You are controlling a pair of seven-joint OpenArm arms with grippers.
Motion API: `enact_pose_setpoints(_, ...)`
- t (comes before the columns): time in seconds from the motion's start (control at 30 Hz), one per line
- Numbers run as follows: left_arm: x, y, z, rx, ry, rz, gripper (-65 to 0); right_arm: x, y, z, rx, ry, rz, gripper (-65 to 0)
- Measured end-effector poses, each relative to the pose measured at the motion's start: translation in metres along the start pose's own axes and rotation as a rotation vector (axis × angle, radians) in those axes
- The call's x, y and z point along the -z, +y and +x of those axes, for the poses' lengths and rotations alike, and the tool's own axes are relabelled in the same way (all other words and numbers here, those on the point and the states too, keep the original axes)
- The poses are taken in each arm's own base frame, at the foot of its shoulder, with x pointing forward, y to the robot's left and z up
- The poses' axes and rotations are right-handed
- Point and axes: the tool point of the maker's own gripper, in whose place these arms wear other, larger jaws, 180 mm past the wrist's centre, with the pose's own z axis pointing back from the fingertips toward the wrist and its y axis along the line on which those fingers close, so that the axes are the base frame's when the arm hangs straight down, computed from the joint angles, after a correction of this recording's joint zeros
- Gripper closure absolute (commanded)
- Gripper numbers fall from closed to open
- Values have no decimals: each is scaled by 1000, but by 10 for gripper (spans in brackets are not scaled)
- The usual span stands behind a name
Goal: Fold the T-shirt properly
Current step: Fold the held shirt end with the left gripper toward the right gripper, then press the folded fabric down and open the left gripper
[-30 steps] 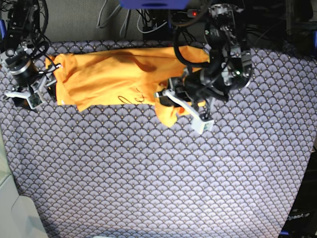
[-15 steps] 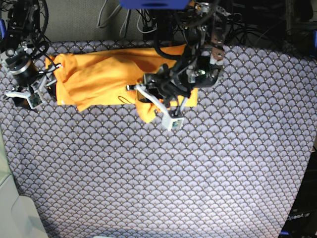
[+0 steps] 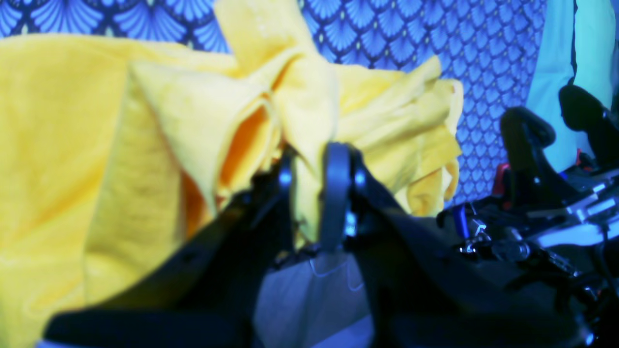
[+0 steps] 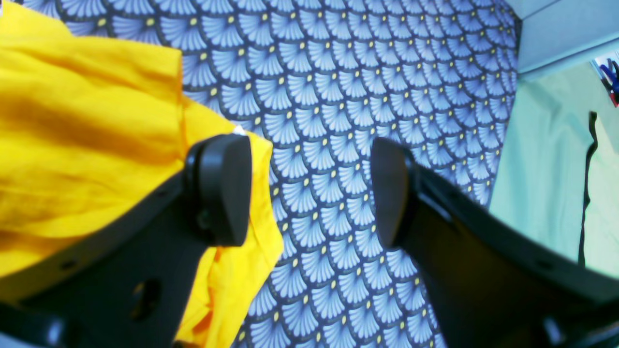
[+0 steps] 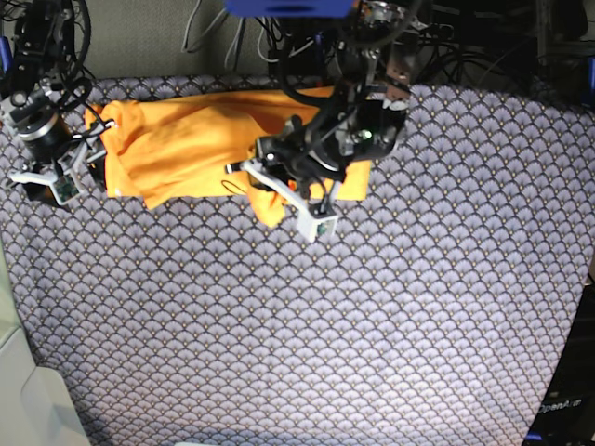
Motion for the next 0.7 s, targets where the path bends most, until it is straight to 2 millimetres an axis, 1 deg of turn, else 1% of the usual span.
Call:
enact_pose_setpoints(0.1, 1, -10, -3, 26, 10, -20, 0, 0, 0, 0, 0, 0, 0, -392)
enact_pose_setpoints(0.23, 2, -14, -8, 40, 25, -26, 0, 0, 0, 0, -1, 1, 0, -392)
enact_pose_setpoints(0.27, 2, -16, -8, 46, 25, -31, -22, 0, 0, 0, 0, 0, 0, -392)
enact_pose_setpoints(0.33, 3, -23, -9, 66, 28, -43, -105, 0, 0, 0, 0, 0, 0, -392)
enact_pose_setpoints(0.43, 3, -30, -11, 82, 33, -60, -201, 0, 0, 0, 0, -1, 0, -392)
enact_pose_setpoints(0.47, 3, -30, -11, 83, 34, -60, -212, 0, 0, 0, 0, -1, 0, -392)
enact_pose_setpoints(0.7, 2, -34, -12, 95, 33, -69, -213, 0, 0, 0, 0, -2, 0, -392)
